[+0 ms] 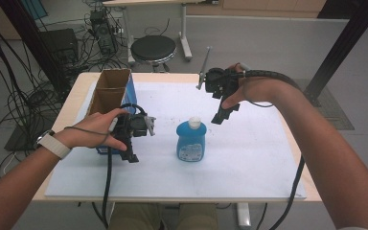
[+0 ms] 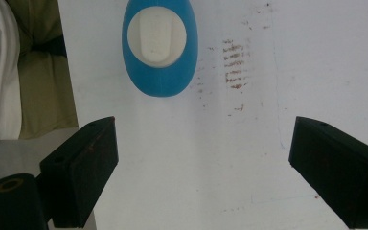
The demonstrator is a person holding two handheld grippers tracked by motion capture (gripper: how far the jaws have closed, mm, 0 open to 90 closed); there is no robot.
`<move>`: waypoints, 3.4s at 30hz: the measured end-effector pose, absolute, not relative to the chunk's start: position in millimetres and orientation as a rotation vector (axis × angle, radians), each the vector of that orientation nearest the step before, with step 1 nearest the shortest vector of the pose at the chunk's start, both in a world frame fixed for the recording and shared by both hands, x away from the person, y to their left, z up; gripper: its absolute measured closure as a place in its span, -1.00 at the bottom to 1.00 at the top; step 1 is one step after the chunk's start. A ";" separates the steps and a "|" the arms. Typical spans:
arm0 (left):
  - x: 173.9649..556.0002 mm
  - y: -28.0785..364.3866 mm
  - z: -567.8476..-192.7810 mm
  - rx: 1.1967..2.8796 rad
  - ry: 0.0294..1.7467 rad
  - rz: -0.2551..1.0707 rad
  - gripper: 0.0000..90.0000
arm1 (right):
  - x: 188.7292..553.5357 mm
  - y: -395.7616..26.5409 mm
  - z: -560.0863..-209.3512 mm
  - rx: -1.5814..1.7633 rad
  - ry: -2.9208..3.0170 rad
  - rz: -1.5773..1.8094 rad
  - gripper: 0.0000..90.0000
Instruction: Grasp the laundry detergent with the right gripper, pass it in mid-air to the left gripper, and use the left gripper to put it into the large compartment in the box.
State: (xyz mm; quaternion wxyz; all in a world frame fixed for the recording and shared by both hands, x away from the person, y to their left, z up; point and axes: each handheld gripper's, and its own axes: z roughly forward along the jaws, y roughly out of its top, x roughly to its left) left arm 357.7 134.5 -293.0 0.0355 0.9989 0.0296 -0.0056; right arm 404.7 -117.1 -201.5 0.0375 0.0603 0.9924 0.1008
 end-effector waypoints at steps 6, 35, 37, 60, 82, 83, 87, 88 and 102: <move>357.8 135.4 -292.5 3.061 0.089 -0.015 -0.74 | 404.5 -115.4 -201.1 0.172 3.043 0.304 -0.80; 357.6 138.2 -291.3 3.044 0.111 -0.004 -0.75 | 399.0 -121.1 -208.0 0.160 3.017 0.369 -0.86; 357.2 137.8 -291.2 3.043 0.111 -0.003 -0.75 | 398.7 -122.0 -209.0 0.154 3.013 0.383 -0.86; 356.4 140.4 -291.3 3.032 0.130 0.003 -0.75 | 399.8 -126.4 -227.5 0.135 3.008 0.506 -0.89; 357.5 139.2 -294.1 3.021 0.136 0.007 -0.75 | 395.0 -132.2 -249.7 0.152 3.001 0.673 -0.89; 357.1 139.2 -294.6 3.017 0.142 0.007 -0.75 | 395.0 -132.3 -251.0 0.150 3.002 0.679 -0.89; 357.6 139.8 -295.1 3.020 0.136 0.008 -0.75 | 395.1 -133.1 -256.4 0.149 3.000 0.696 -0.90; 357.6 140.0 -295.2 3.019 0.137 0.007 -0.75 | 395.0 -133.4 -257.6 0.149 3.000 0.702 -0.89; 359.0 139.6 -296.3 3.019 0.143 0.006 -0.75 | 395.6 -136.8 -272.4 0.156 2.984 0.774 -0.91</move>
